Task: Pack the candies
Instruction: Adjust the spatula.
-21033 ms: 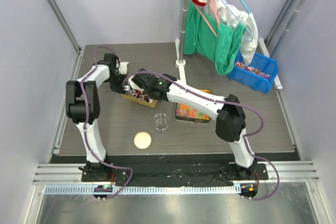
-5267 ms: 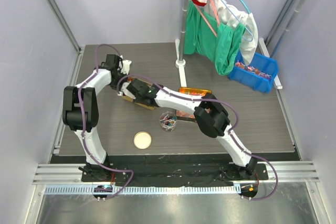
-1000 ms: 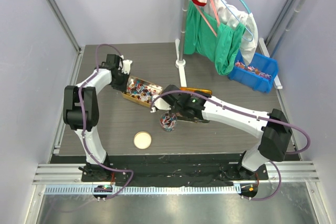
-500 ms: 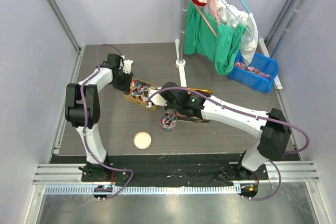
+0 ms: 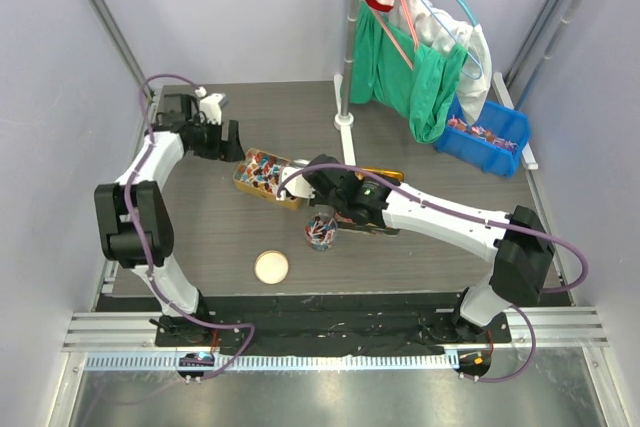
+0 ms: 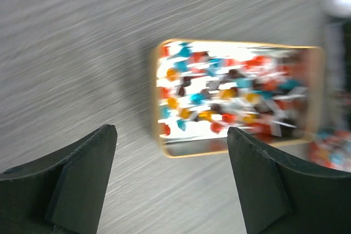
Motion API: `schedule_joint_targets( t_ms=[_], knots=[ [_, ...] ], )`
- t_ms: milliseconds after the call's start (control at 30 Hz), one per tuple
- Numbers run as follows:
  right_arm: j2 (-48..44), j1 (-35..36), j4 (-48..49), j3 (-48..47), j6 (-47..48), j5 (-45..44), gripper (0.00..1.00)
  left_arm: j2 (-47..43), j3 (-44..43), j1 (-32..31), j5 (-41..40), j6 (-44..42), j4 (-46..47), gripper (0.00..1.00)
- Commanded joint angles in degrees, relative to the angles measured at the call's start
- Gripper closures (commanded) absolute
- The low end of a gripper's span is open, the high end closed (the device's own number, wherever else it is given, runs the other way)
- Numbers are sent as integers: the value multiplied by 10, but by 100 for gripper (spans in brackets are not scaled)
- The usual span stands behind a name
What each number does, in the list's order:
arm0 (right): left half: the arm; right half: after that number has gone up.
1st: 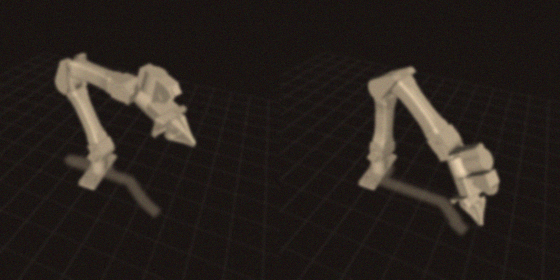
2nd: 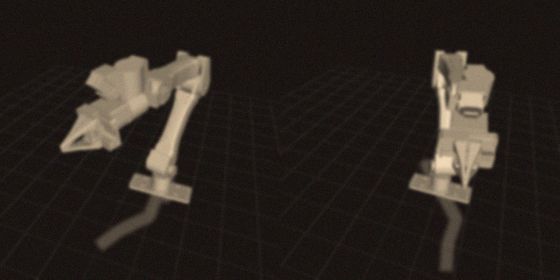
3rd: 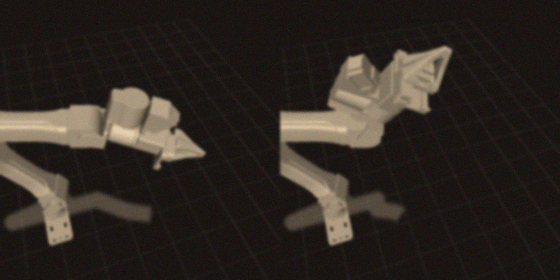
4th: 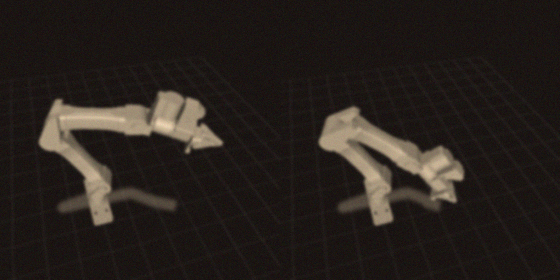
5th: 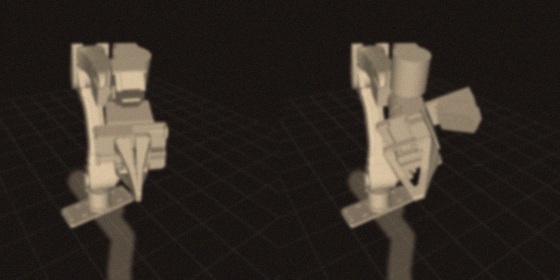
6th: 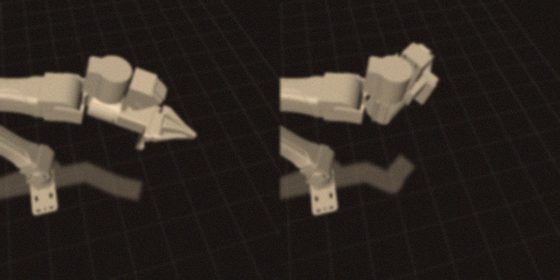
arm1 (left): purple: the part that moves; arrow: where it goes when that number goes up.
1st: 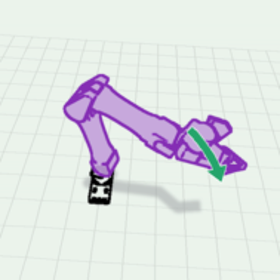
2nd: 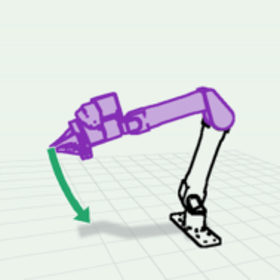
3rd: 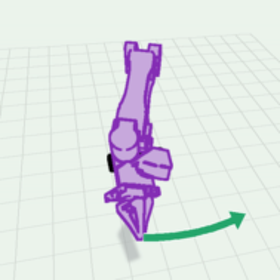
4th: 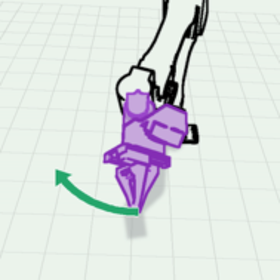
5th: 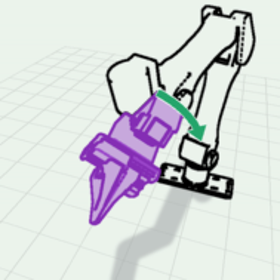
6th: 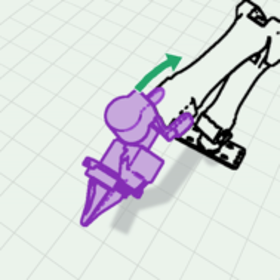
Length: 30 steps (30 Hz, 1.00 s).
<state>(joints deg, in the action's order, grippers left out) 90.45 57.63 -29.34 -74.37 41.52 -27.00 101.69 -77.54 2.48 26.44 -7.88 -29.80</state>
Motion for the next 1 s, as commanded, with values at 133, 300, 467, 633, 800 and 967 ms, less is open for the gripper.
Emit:
schedule_joint_targets(
  t_ms=[133,300,467,633,800,967],
  knots=[
    [24,-1,76,-4,-16,-30,99,-29,22,9,394,-16,15,25],
    [46,2,102,-17,-20,-39,99,-23,20,-1,455,-43,-7,34],
    [68,5,106,-46,-26,-41,99,-17,17,-20,429,-61,-23,37],
    [85,12,106,-63,-26,-44,99,-4,12,-57,376,-70,-32,37],
    [90,18,101,-79,-26,-51,99,11,8,-80,321,-74,-32,38],
    [87,22,84,-87,-26,-52,99,25,4,-100,266,-73,-28,41]
  ],
)
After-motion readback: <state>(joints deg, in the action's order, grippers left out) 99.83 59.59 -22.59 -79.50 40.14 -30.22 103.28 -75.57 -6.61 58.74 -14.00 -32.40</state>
